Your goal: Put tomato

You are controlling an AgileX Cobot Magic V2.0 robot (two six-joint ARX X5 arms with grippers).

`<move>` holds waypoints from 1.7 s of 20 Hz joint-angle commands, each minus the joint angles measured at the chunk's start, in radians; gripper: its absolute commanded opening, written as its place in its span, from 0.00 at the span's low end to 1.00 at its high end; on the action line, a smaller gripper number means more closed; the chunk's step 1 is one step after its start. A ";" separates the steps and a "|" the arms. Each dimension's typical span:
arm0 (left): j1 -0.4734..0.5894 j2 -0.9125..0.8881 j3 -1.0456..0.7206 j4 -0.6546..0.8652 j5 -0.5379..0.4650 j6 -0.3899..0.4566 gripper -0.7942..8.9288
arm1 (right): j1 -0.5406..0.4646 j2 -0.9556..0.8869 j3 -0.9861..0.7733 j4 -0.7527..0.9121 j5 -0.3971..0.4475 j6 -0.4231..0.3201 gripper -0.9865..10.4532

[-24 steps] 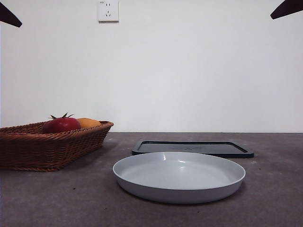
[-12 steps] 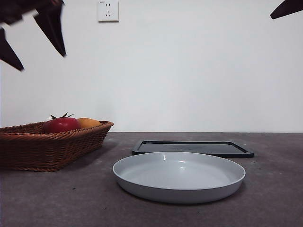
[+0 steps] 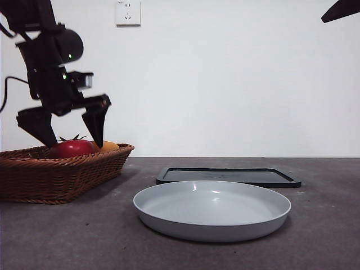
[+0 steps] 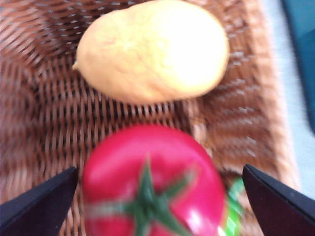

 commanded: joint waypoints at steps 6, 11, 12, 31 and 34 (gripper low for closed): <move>-0.001 0.108 0.027 0.035 -0.006 0.018 0.52 | 0.003 0.006 0.018 0.010 -0.001 -0.003 0.66; -0.002 0.079 0.098 -0.102 -0.005 -0.023 0.40 | 0.003 0.006 0.018 0.010 -0.001 -0.003 0.66; -0.004 0.069 0.146 -0.196 -0.005 -0.029 0.40 | 0.003 0.006 0.018 0.010 -0.001 -0.003 0.66; -0.613 0.077 0.169 -0.286 0.035 -0.109 0.40 | 0.003 0.006 0.018 0.010 -0.001 -0.004 0.66; -0.640 0.129 0.169 -0.266 0.035 -0.109 0.40 | 0.003 0.006 0.018 0.011 -0.001 -0.004 0.66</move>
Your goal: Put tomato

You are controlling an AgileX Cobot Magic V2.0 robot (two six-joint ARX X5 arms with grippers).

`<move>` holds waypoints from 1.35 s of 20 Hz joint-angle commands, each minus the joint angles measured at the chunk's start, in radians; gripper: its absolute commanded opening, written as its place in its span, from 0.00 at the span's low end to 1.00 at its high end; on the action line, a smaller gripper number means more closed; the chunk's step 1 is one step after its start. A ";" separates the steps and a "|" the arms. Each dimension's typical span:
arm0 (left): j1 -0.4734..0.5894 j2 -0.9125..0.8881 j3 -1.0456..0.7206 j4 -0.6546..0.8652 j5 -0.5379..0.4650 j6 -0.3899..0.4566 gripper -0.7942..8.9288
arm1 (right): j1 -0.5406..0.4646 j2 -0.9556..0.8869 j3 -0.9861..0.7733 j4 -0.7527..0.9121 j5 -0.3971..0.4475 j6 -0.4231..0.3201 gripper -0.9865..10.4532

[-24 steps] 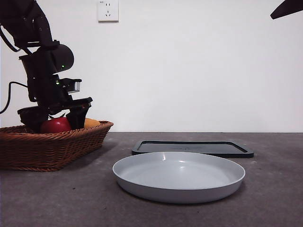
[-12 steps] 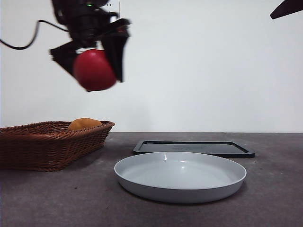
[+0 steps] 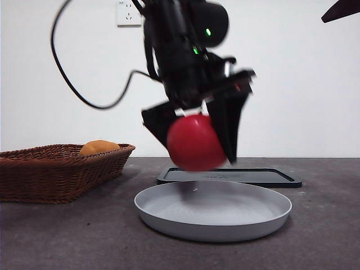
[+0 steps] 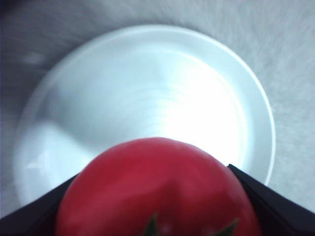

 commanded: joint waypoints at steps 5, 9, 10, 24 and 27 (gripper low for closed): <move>-0.024 0.082 0.013 0.025 0.003 -0.003 0.40 | 0.003 0.006 0.018 0.011 -0.001 -0.004 0.66; -0.024 0.100 0.013 0.013 0.003 -0.004 0.55 | 0.003 0.006 0.018 0.011 -0.001 -0.004 0.66; -0.024 0.101 0.013 0.013 0.003 -0.004 0.62 | 0.003 0.006 0.018 0.011 -0.001 -0.004 0.66; 0.047 0.101 0.454 -0.263 0.002 0.044 0.76 | 0.003 0.006 0.018 0.011 -0.001 -0.004 0.66; 0.067 0.101 0.629 -0.431 0.002 0.082 0.76 | 0.003 0.006 0.018 0.011 -0.001 -0.003 0.66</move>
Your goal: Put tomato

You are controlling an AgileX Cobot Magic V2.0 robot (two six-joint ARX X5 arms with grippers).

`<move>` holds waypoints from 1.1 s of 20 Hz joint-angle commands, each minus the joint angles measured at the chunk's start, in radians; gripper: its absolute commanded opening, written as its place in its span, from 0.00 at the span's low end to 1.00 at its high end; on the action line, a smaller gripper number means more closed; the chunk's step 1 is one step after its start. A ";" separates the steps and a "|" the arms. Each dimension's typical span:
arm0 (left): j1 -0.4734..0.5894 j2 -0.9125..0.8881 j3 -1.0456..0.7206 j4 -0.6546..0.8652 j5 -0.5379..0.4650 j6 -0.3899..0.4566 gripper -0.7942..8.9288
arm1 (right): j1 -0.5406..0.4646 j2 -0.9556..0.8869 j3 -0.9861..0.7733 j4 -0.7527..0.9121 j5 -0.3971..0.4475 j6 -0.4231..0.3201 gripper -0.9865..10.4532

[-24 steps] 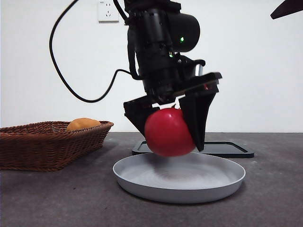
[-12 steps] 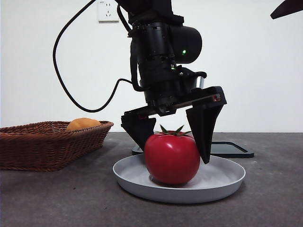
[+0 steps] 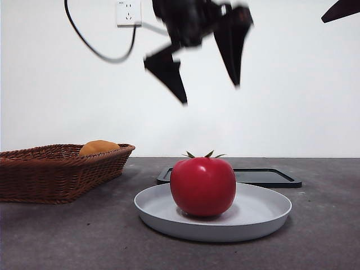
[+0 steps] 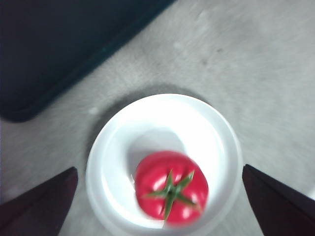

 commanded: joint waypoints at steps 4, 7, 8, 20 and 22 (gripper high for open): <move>0.038 -0.024 0.122 -0.103 0.003 0.031 0.76 | 0.005 0.006 0.018 0.009 -0.005 -0.002 0.66; 0.072 -0.092 0.094 -0.108 0.003 0.030 0.76 | 0.005 0.006 0.018 0.009 -0.004 -0.003 0.66; 0.086 -0.122 0.076 -0.108 0.002 0.035 0.76 | 0.005 0.006 0.018 0.009 -0.003 -0.003 0.66; 0.359 -0.858 -0.700 0.193 -0.020 0.127 0.76 | 0.005 0.006 0.018 0.009 -0.003 0.005 0.66; 0.396 -1.025 -0.904 0.319 0.019 0.147 0.76 | 0.005 0.006 0.018 0.009 -0.003 0.005 0.66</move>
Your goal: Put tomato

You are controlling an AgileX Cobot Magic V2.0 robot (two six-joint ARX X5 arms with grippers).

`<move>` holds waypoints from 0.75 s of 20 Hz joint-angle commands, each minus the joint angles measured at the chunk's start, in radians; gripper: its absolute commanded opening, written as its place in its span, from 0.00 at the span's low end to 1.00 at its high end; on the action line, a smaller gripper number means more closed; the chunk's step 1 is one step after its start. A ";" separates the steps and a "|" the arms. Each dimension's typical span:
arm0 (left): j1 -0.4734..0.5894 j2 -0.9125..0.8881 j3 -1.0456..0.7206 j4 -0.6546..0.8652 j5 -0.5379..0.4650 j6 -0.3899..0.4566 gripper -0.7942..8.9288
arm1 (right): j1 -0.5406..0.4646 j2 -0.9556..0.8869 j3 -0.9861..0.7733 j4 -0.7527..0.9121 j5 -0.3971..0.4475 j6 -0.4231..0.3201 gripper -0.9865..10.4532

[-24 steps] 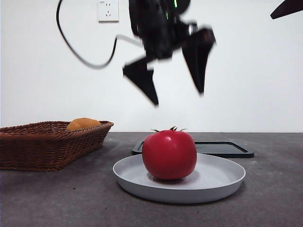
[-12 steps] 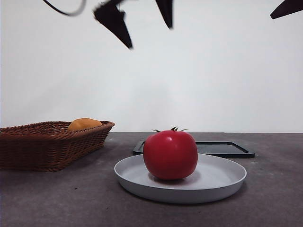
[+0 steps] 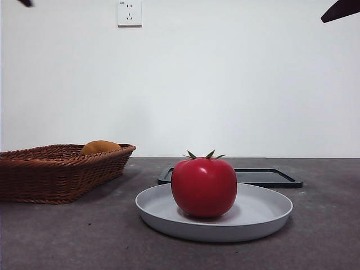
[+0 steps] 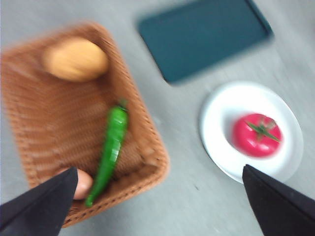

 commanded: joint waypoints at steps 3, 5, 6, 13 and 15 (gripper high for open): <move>0.027 -0.323 -0.389 0.217 0.232 0.081 0.76 | 0.005 0.006 0.018 0.010 -0.001 0.004 0.66; 0.027 -0.437 -0.512 0.275 0.291 0.051 0.76 | 0.005 0.006 0.018 0.009 -0.002 0.004 0.66; 0.027 -0.483 -0.554 0.285 0.300 0.034 0.76 | 0.005 0.006 0.018 0.009 -0.002 0.004 0.66; 0.027 -0.609 -0.597 0.280 0.301 -0.001 0.76 | 0.010 0.008 0.018 0.015 -0.001 0.006 0.66; 0.027 -0.618 -0.597 0.280 0.301 -0.001 0.76 | 0.045 0.024 0.025 0.005 0.000 0.027 0.66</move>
